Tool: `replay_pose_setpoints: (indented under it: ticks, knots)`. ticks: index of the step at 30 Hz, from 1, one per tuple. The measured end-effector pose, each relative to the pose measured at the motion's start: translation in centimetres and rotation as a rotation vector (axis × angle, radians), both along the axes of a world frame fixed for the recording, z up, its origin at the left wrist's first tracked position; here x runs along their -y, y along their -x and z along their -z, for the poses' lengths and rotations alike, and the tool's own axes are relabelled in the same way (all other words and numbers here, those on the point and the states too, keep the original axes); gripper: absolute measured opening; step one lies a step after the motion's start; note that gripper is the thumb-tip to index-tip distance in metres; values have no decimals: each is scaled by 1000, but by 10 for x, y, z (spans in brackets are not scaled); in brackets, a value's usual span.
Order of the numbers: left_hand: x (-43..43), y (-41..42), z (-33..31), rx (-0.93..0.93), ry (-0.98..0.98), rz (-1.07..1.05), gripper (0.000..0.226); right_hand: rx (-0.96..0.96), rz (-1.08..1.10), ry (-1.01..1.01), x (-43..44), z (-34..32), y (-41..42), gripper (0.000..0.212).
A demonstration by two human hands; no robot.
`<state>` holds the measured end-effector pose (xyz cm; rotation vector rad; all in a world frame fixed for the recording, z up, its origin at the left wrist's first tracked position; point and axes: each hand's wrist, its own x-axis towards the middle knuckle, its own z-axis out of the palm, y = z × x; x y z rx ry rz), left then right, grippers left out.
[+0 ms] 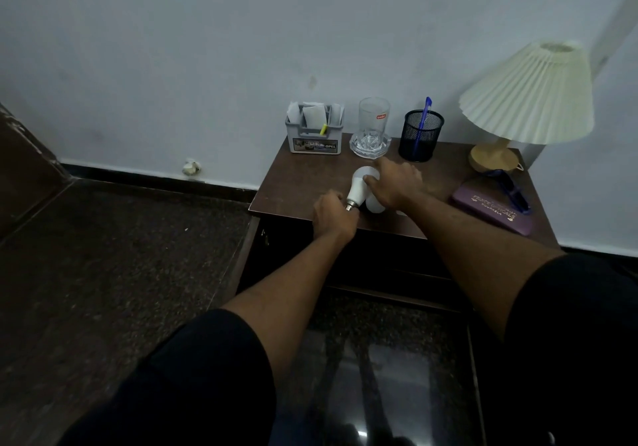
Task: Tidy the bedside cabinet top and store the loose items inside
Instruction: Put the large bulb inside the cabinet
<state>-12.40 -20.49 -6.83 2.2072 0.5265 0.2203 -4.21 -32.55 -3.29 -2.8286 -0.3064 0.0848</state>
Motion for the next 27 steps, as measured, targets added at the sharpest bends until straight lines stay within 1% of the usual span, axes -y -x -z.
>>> replay_pose_setpoints:
  ticks: [4,7,9,12,15,18,20,22,24,27]
  knots:
    - [-3,-4,5,7,-19,11,27,33,5,3,-3,6,-5,48]
    - [-6,-1,6,63,20,-20,24,61,-7,-85,-7,1,-2,50]
    - [-9,4,4,110,111,-51,24,113,-11,-228,-10,-5,4,50]
    - [-18,24,-2,196,336,-55,26,200,-28,-517,-16,-15,22,42]
    - [-32,59,-3,239,403,-6,31,281,-37,-721,-17,-19,56,29]
    - [-44,100,3,236,477,23,35,214,-53,-818,-14,-5,99,25]
    - [-51,127,13,203,506,35,36,158,-66,-874,-13,15,128,28]
    - [-56,146,28,148,521,31,36,128,-68,-885,-11,38,151,32]
    - [-59,157,46,102,533,-17,34,73,-52,-871,-10,63,168,34]
    - [-57,160,69,43,571,-146,35,-30,-3,-869,-9,96,181,34]
